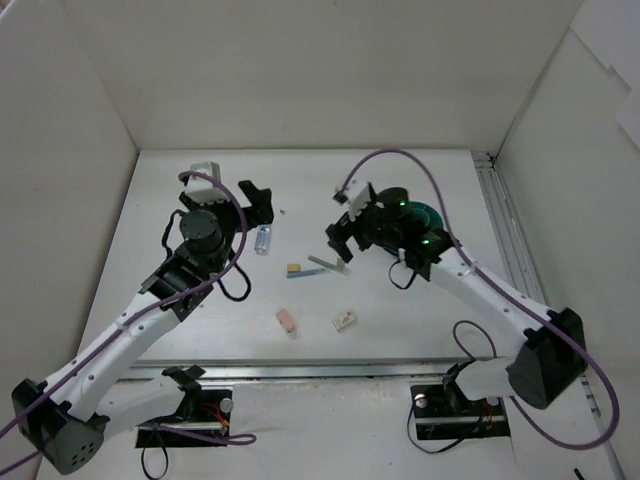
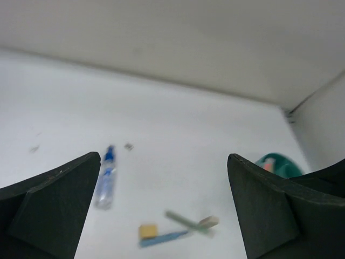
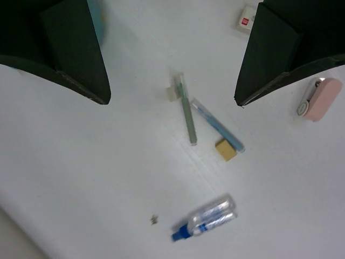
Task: Sort the stationery into containers
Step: Place the pen in the storage box, then move the stationery to the center of the board.
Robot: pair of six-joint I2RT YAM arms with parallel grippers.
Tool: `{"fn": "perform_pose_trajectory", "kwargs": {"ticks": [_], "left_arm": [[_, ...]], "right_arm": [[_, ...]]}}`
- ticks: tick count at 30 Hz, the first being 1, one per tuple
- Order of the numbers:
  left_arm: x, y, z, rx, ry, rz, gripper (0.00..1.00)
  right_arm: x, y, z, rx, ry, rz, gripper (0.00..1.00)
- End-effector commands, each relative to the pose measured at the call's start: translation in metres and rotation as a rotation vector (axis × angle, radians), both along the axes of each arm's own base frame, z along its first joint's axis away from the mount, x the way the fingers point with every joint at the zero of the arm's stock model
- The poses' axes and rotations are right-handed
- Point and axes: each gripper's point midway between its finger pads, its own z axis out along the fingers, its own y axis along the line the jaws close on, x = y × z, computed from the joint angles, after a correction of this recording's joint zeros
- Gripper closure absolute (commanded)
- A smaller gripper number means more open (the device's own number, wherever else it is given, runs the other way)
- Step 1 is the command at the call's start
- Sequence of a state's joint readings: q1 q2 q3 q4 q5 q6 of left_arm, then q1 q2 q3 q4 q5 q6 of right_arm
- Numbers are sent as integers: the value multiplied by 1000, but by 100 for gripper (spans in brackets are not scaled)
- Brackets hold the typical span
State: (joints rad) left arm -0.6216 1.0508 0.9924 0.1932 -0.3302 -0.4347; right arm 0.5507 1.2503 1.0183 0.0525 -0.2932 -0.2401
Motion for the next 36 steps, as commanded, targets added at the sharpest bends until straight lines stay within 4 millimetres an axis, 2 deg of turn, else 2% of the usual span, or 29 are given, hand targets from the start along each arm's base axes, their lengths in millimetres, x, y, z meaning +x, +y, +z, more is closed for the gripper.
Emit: {"fn": "perform_pose_trajectory", "kwargs": {"ticks": [1, 2, 3, 4, 5, 6, 7, 8, 9, 12, 14, 15, 19, 22, 24, 27, 28, 30, 31, 36], "left_arm": [[-26, 65, -96, 125, 357, 200, 0], [-34, 76, -115, 135, 404, 218, 0], [-38, 82, -122, 123, 416, 225, 0], [-45, 85, -119, 93, 405, 208, 0], [-47, 97, -131, 78, 423, 235, 0], [-49, 100, -134, 68, 424, 232, 0], [-52, 101, -132, 49, 414, 216, 0], [-52, 107, -138, 38, 421, 230, 0], [-52, 108, -137, 30, 416, 224, 0], [-51, 104, -139, 22, 419, 179, 0], [-50, 103, -141, 32, 435, 171, 0], [-49, 105, -145, 38, 451, 181, 0], [-47, 105, -154, 45, 474, 181, 0], [-42, 99, -155, 41, 472, 144, 0], [-39, 96, -158, 47, 477, 118, 0], [-35, 89, -158, 55, 473, 80, 0], [-33, 87, -156, 63, 460, 66, 0], [-31, 81, -158, 66, 463, 37, 0], [-29, 79, -157, 68, 456, 25, 0], [-26, 71, -162, 80, 474, -20, 0]], "right_arm": [[-16, 35, -54, -208, 116, 180, 2], [-14, 39, -64, -247, 126, 172, 2], [-15, 52, -78, -279, 152, 191, 2], [-15, 54, -86, -298, 177, 183, 2], [-13, 56, -91, -307, 195, 171, 2], [-14, 64, -100, -303, 232, 153, 2], [-12, 66, -101, -295, 245, 133, 2], [-7, 74, -94, -245, 268, 87, 2], [-4, 79, -103, -239, 301, 63, 2], [21, 90, -110, -210, 336, -69, 2], [36, 87, -113, -217, 323, -169, 2], [41, 82, -122, -243, 321, -207, 2], [47, 67, -126, -281, 295, -280, 2], [36, 65, -126, -298, 297, -223, 2], [19, 63, -130, -304, 328, -148, 3], [-2, 52, -137, -299, 378, -134, 2], [-10, 42, -149, -303, 419, -155, 2], [-14, 34, -151, -278, 457, -166, 2], [-19, 26, -160, -255, 513, -191, 2], [-26, 14, -180, -250, 594, -213, 2]]}}
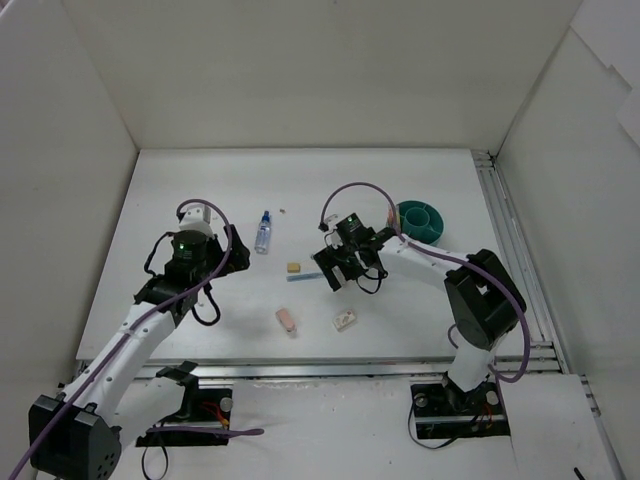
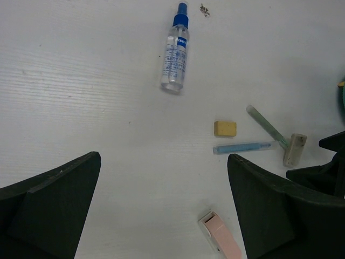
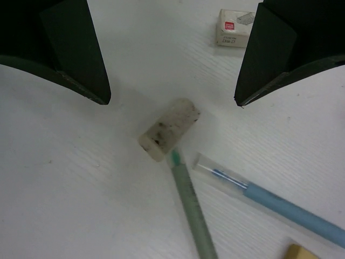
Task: Sort the stationery into containers
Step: Move the stationery to the center of the board.
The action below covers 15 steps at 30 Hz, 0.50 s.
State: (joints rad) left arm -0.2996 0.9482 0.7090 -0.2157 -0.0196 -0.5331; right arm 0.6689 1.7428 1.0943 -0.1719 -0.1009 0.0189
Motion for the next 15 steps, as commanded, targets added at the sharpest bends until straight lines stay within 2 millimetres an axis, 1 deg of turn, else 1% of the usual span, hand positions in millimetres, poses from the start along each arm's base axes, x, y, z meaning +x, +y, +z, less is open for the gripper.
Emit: {"fn": "perform_pose_trajectory", "kwargs": {"ticks": [1, 6, 9, 12, 13, 15], "left_arm": [[16, -11, 32, -23, -100, -54, 0], [19, -13, 31, -24, -101, -64, 0], [18, -13, 31, -17, -96, -71, 0], [19, -13, 33, -11, -107, -75, 0], [19, -13, 32, -10, -106, -77, 0], [19, -15, 32, -14, -109, -86, 0]], "right_arm": [[1, 4, 10, 62, 9, -29, 2], [4, 10, -1, 55, 37, -16, 5], [0, 16, -7, 73, 68, 19, 6], [6, 19, -1, 73, 44, 29, 6], [9, 20, 5, 83, 27, 28, 6], [12, 20, 11, 87, 2, 33, 6]]}}
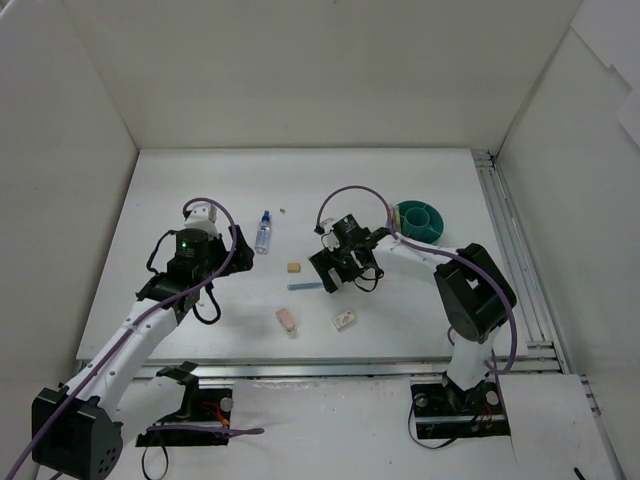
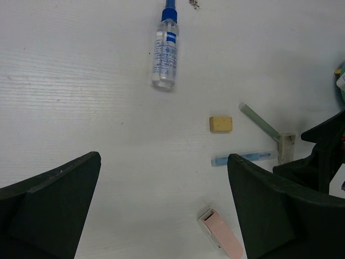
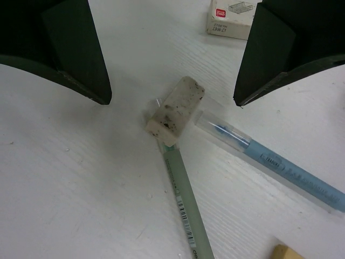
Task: Sort the stationery into containers
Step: Move the stationery to the center of the board.
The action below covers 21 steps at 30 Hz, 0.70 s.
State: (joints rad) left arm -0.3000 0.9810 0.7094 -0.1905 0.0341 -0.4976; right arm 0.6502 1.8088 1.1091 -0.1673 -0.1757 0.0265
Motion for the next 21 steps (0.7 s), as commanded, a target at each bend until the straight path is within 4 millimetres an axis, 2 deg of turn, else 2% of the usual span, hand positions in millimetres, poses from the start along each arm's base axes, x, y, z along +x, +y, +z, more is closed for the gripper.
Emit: {"fn": "perform_pose_trajectory", "kwargs": {"ticks": [1, 3, 6, 14, 17, 21], "left_arm": [[16, -6, 37, -25, -122, -23, 0], [17, -7, 36, -28, -122, -25, 0], [16, -6, 35, -26, -115, -25, 0], [16, -1, 33, -12, -114, -3, 0], [15, -1, 32, -9, -112, -2, 0], [13, 1, 31, -3, -113, 0, 0]], "right_arm": [[19, 15, 36, 66, -105, 11, 5], [29, 14, 43, 59, -153, -5, 4], [40, 23, 57, 91, -185, -2, 2], [72, 30, 61, -6, -293, 24, 4], [74, 42, 52, -34, -302, 84, 9], [69, 49, 37, -42, -273, 148, 25]]}}
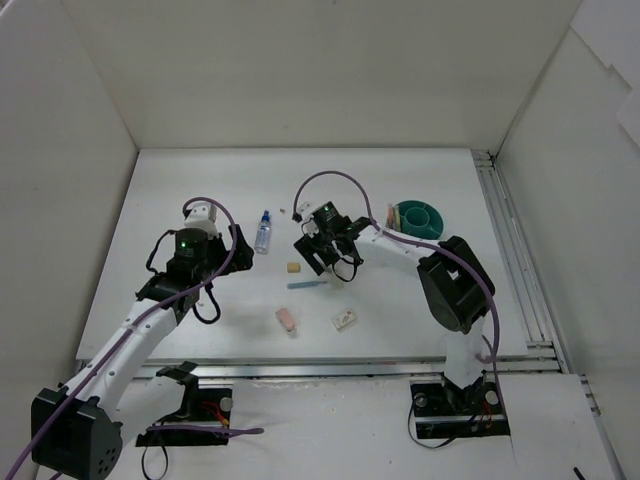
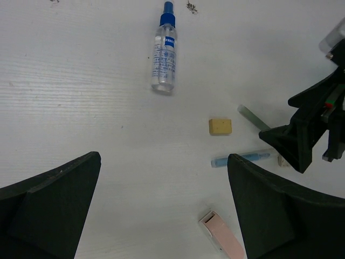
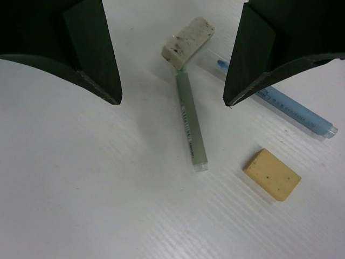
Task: Sort the stationery into containers
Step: Move the stationery to the center of the board.
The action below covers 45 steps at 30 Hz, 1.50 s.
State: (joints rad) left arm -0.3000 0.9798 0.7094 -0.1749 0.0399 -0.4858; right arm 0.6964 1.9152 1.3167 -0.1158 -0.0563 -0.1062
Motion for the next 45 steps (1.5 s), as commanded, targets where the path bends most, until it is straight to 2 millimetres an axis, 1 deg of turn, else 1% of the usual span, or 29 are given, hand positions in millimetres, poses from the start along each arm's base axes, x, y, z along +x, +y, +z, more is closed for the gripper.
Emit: {"fn": "perform_pose_trajectory", "kwargs": {"ticks": [1, 4, 5, 8, 10, 11, 13, 15, 16, 17, 19, 20, 22, 24, 25, 26, 30, 33, 36, 37, 39, 40, 42, 45], "left_arm": [[11, 2, 28, -5, -97, 12, 0], [10, 3, 26, -3, -96, 9, 0], [10, 3, 28, -2, -101, 10, 0], [9, 3, 28, 1, -102, 8, 0], [8, 4, 27, 1, -102, 10, 0], [8, 4, 28, -1, -106, 12, 0], [7, 5, 27, -1, -116, 16, 0], [7, 5, 28, 1, -118, 11, 0], [7, 5, 29, 0, -118, 10, 0], [7, 5, 29, 1, -116, 10, 0], [5, 6, 27, 3, -109, 13, 0], [5, 6, 27, 5, -111, 15, 0], [5, 7, 27, 5, -114, 20, 0], [5, 6, 27, 1, -118, 18, 0], [6, 6, 29, -2, -124, 17, 0], [6, 6, 28, 0, -122, 16, 0], [8, 5, 25, 1, -115, 13, 0], [8, 5, 24, 5, -108, 13, 0], [7, 6, 25, 7, -113, 17, 0], [7, 7, 26, 7, -116, 19, 0], [5, 8, 27, 8, -123, 21, 0], [5, 8, 29, 8, -131, 22, 0], [3, 9, 29, 9, -132, 21, 0], [1, 10, 33, 7, -143, 21, 0]], "right_arm": [[6, 10, 7, -10, -40, 67, 28], [-3, 11, -1, -27, -19, 127, 41], [-5, 10, -5, -34, -9, 129, 51], [-15, 2, -18, -68, 38, 123, 59], [-23, -6, -26, -80, 75, 91, 60], [-30, -14, -34, -87, 105, 80, 61], [-41, -18, -41, -65, 152, 68, 65], [-43, -18, -39, -58, 154, 63, 67], [-43, -20, -39, -63, 154, 43, 70], [-42, -22, -37, -55, 154, 37, 70], [-45, -24, -39, -50, 168, 21, 73], [-46, -24, -37, -46, 168, 14, 75], [-51, -26, -38, -36, 186, 0, 76], [-54, -28, -35, -24, 193, -18, 76], [-58, -29, -35, -23, 200, -17, 74], [-57, -31, -31, -21, 194, -28, 66], [-56, -38, -26, -39, 179, -61, 65], [-48, -43, -23, -73, 151, -71, 74], [-36, -40, -18, -96, 111, -46, 82], [-29, -37, -11, -96, 86, -36, 85], [-21, -34, -4, -106, 52, -4, 88], [-14, -28, 5, -91, 32, 9, 91], [-7, -18, 20, -67, -3, 69, 92], [0, -11, 39, -70, -63, 129, 92]]}}
